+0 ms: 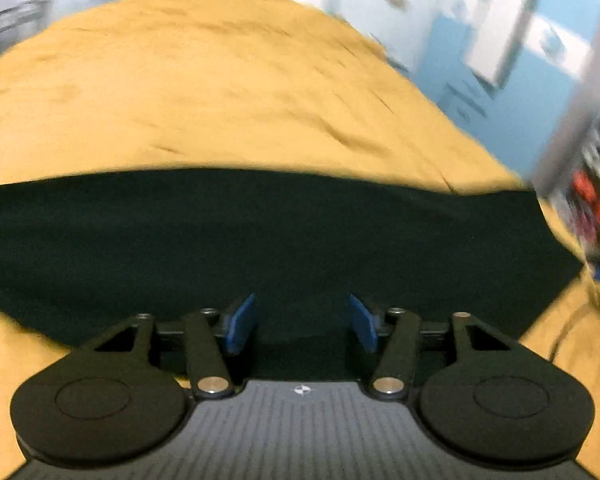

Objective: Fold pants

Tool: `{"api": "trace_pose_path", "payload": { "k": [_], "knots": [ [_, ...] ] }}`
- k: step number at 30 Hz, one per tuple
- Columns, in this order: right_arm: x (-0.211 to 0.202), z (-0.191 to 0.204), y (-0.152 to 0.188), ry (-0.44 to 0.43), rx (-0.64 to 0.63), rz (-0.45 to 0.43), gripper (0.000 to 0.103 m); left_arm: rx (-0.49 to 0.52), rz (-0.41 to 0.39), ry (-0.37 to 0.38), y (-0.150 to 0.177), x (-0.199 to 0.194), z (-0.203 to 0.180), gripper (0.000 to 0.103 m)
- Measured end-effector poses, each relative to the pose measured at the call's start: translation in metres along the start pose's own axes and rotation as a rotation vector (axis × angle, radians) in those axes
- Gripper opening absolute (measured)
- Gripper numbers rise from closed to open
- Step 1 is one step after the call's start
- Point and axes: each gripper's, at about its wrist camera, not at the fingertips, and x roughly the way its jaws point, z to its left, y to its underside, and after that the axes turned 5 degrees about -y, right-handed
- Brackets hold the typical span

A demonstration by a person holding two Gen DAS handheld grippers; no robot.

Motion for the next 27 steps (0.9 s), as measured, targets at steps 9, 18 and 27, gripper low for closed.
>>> {"api": "trace_pose_path", "payload": {
  "k": [9,18,27],
  "knots": [
    [-0.016,0.18,0.081,-0.424,-0.358,0.12,0.038,-0.616,-0.102,-0.206,0.021,-0.061,0.246,0.079],
    [-0.016,0.369,0.206,-0.588,-0.639,0.214,0.039,-0.804,-0.069,-0.266,0.041,-0.043,0.362,0.079],
    [0.013,0.427,0.246,-0.557,-0.634,0.268,0.039,-0.624,-0.044,-0.347,0.016,-0.015,0.363,0.088]
  ]
}}
